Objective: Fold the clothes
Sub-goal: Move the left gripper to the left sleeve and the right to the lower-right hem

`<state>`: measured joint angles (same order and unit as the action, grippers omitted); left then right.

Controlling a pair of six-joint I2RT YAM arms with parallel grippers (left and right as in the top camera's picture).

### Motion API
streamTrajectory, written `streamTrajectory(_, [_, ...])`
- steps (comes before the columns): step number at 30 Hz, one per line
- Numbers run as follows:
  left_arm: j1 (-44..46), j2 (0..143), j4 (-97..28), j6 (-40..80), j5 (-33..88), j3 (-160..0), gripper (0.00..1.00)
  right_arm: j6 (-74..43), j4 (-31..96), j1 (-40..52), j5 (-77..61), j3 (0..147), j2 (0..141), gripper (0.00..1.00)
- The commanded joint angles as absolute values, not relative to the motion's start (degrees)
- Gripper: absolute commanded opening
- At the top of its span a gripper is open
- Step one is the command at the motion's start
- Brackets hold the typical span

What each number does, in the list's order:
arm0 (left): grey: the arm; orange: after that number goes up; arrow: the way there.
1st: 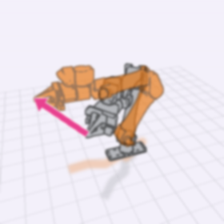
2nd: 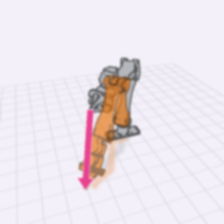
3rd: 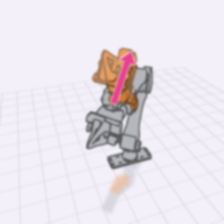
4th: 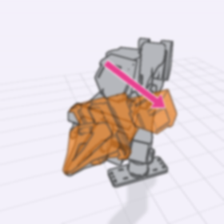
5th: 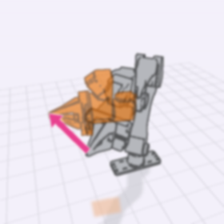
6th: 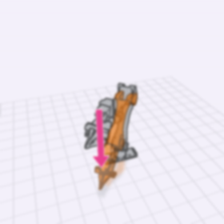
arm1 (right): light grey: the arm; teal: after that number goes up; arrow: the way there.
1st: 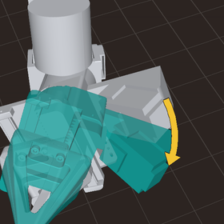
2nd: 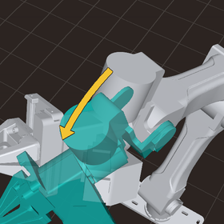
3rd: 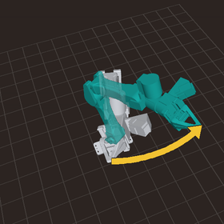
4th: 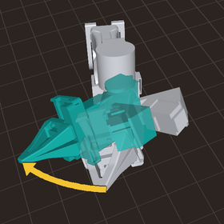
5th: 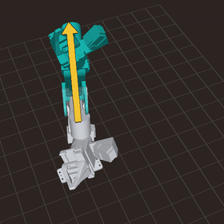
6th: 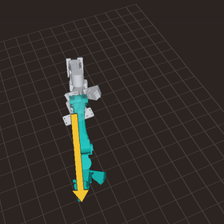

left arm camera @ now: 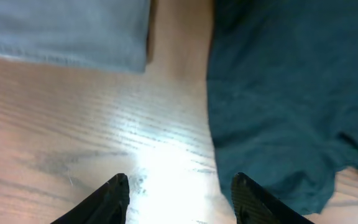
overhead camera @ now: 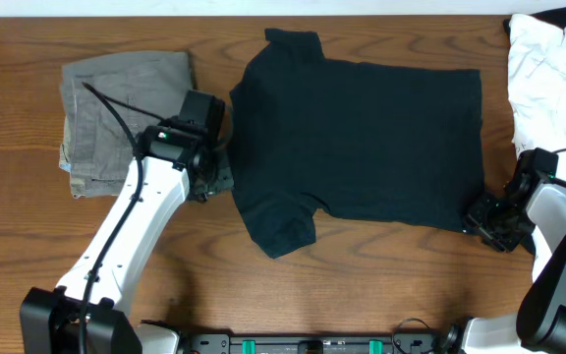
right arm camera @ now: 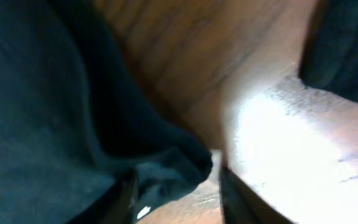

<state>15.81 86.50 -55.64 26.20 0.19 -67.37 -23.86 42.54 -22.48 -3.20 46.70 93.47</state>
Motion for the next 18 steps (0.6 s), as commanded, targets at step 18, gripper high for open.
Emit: streamTrajectory(18, [21.47,86.87,-35.53,35.24,20.95,-46.02,0.63,-24.4,41.52,-22.15,-2.83,44.75,94.04,0.24])
